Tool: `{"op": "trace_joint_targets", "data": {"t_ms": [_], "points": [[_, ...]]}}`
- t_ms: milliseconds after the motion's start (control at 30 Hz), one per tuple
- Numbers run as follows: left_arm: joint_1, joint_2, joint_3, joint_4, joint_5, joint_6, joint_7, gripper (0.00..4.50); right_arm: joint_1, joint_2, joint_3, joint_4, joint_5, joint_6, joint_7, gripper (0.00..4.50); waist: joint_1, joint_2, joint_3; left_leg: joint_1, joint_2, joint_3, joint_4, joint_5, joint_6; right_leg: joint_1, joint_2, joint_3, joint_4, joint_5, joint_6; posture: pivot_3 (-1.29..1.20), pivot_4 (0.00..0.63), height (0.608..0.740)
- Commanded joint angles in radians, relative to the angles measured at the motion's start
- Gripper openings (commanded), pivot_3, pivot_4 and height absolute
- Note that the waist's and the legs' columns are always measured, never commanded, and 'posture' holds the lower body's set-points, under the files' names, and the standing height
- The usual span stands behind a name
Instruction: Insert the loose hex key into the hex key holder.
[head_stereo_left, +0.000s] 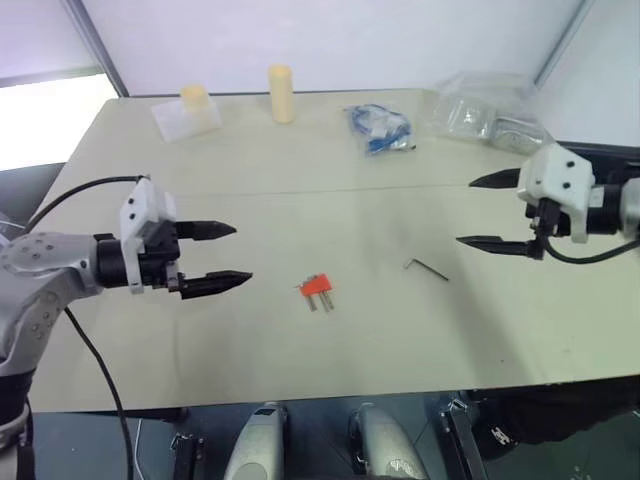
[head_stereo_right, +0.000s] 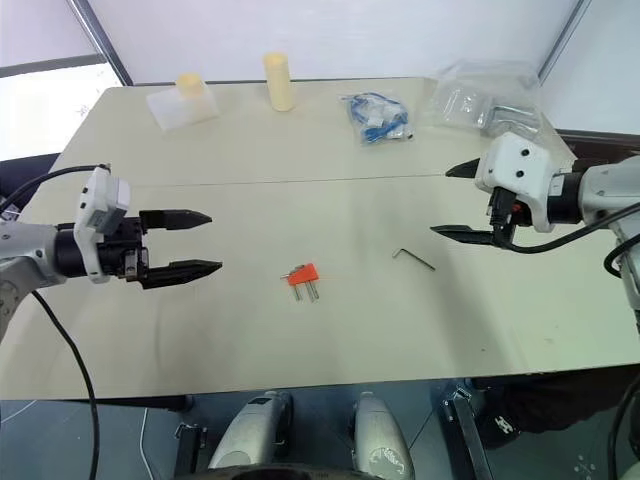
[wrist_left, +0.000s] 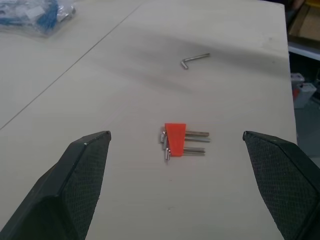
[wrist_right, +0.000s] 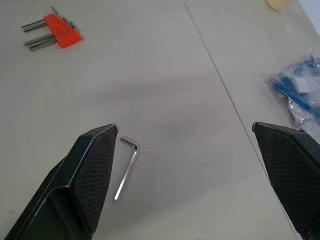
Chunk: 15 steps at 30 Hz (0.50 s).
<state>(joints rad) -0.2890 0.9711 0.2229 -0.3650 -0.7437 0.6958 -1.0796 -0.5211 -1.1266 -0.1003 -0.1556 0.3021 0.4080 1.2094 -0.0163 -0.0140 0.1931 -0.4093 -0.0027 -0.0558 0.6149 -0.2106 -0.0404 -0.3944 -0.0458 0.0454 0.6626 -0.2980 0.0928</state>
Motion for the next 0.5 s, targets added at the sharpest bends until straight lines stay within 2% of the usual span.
{"op": "trace_joint_targets", "data": {"t_ms": [33, 500], "points": [[0.001, 0.020, 0.034, -0.014, 0.000, -0.015, -0.013, 4.45, -0.009, -0.020, -0.016, -0.033, 0.010, 0.004, 0.006, 4.50, 0.000, 0.000, 0.000, 0.000, 0.000, 0.000, 0.000, 0.000, 0.000, 0.000, 0.000, 0.000, 0.000, 0.000, 0.000, 0.00, 0.150, 0.740], [-0.020, 0.021, 0.041, -0.013, -0.026, 0.010, 0.003, 4.45, -0.011, -0.008, -0.001, -0.055, 0.004, 0.023, -0.003, 4.50, 0.000, 0.000, 0.000, 0.000, 0.000, 0.000, 0.000, 0.000, 0.000, 0.000, 0.000, 0.000, 0.000, 0.000, 0.000, 0.00, 0.150, 0.740]]}}
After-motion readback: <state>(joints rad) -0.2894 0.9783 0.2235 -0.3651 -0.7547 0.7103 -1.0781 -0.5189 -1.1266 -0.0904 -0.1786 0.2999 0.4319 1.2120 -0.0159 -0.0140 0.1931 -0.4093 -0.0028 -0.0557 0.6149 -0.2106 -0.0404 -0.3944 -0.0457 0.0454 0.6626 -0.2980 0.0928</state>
